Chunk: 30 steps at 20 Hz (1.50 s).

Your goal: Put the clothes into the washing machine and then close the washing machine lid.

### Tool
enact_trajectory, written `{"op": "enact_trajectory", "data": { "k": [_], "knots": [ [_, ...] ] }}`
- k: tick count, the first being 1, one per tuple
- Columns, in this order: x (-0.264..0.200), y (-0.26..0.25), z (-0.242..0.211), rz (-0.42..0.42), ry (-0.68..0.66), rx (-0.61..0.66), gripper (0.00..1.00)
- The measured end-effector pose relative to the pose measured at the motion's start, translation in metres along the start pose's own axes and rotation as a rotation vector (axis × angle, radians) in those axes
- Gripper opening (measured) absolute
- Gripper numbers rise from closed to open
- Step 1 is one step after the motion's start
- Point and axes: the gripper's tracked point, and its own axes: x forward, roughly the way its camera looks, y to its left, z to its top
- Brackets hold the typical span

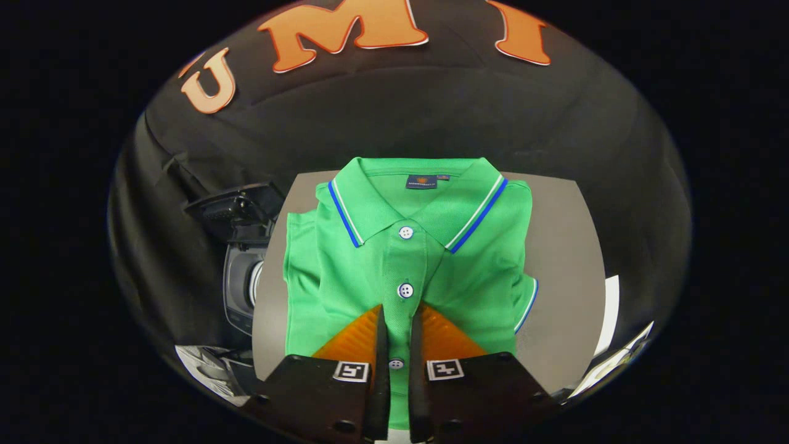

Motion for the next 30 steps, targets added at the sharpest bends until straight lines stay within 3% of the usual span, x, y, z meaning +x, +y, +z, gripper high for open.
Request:
{"op": "enact_trajectory", "data": {
  "k": [2,10,15,20,23,27,30],
  "knots": [
    [-0.003,-0.003,-0.001,0.037,-0.077,-0.022,0.09],
    [-0.02,-0.012,0.015,0.13,-0.761,0.051,0.08],
    [-0.1,0.005,0.03,0.154,-1.042,-0.017,0.08],
    [-0.185,0.062,0.007,0.188,-1.154,-0.107,0.08],
    [-0.211,0.122,-0.009,0.23,-1.192,-0.129,0.08],
    [-0.21,0.205,-0.01,0.29,-1.203,-0.174,0.08],
    [-0.184,0.267,-0.006,0.336,-1.181,-0.21,0.08]
  ]
}}
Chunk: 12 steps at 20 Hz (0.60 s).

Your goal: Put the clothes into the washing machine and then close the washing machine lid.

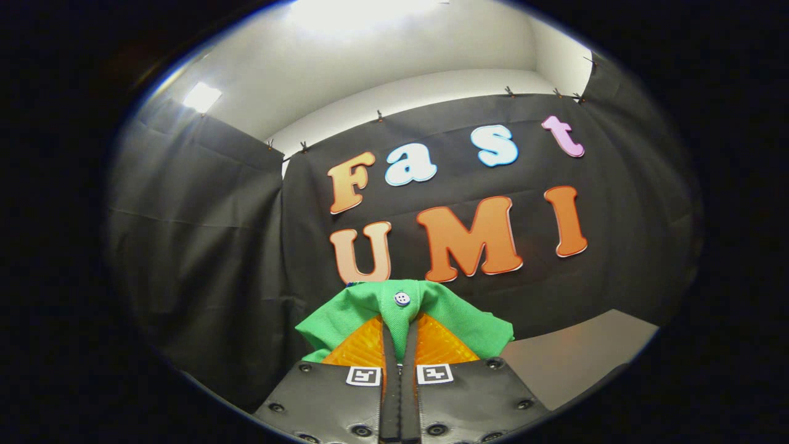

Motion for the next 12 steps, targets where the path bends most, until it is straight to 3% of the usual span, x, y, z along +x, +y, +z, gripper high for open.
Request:
{"op": "enact_trajectory", "data": {
  "k": [6,12],
  "knots": [
    [0.077,0.07,-0.092,0.066,0.112,-0.024,0.08],
    [0.152,0.072,-0.204,-0.028,0.272,0.008,0.08]
  ]
}}
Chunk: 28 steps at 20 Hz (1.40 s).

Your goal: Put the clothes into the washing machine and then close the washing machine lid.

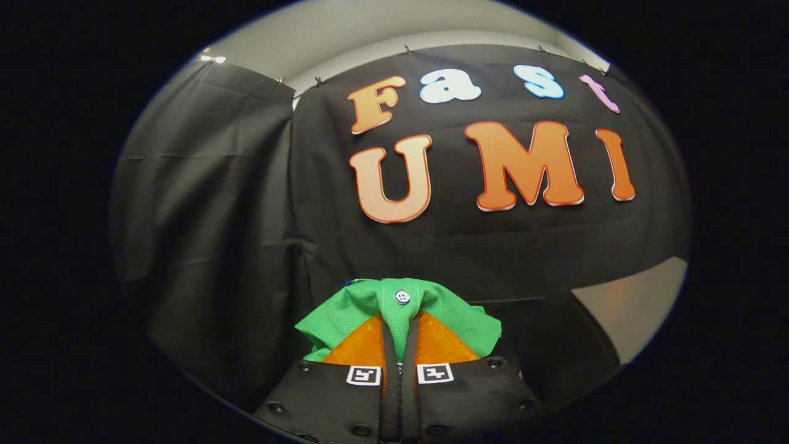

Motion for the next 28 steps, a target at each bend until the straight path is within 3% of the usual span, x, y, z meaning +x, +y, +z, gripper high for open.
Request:
{"op": "enact_trajectory", "data": {
  "k": [8,12,15,20,28],
  "knots": [
    [0.046,-0.025,-0.163,-0.14,0.306,0.056,0.08],
    [0.065,-0.03,-0.241,-0.142,0.5,0.011,0.08],
    [0.054,-0.028,-0.295,-0.165,0.624,0.073,0.08],
    [0.036,-0.043,-0.33,-0.233,0.771,0.144,0.08],
    [0.043,-0.045,-0.317,-0.217,0.757,0.109,0.1]
  ]
}}
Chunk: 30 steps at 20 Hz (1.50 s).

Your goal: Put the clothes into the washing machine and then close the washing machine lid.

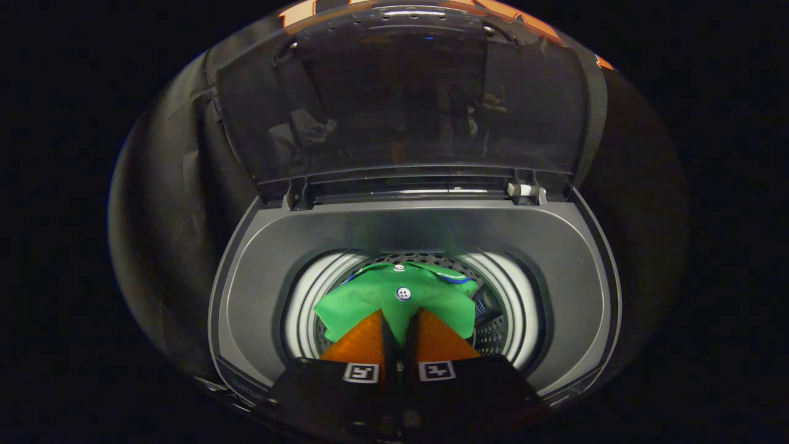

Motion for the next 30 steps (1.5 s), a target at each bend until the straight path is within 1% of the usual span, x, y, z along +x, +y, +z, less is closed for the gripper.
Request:
{"op": "enact_trajectory", "data": {
  "k": [2,5,10,14,17,19,21,23,27,30],
  "knots": [
    [0.002,0.001,-0.012,-0.006,0.066,-0.005,0.45],
    [-0.001,0.0,-0.013,-0.006,0.061,-0.007,0.98],
    [-0.008,-0.005,-0.011,-0.008,0.051,-0.003,0.99],
    [-0.02,-0.003,-0.007,0.008,0.011,0.01,0.99],
    [-0.041,0.0,0.003,0.023,-0.046,0.018,0.99],
    [-0.062,0.005,0.021,0.046,-0.11,0.028,0.99],
    [-0.091,0.014,0.042,0.085,-0.167,0.054,0.99],
    [-0.123,0.022,0.073,0.12,-0.24,0.068,0.99],
    [-0.178,0.024,0.14,0.128,-0.417,0.019,0.99],
    [-0.212,0.021,0.187,0.124,-0.523,-0.002,0.99]
  ]
}}
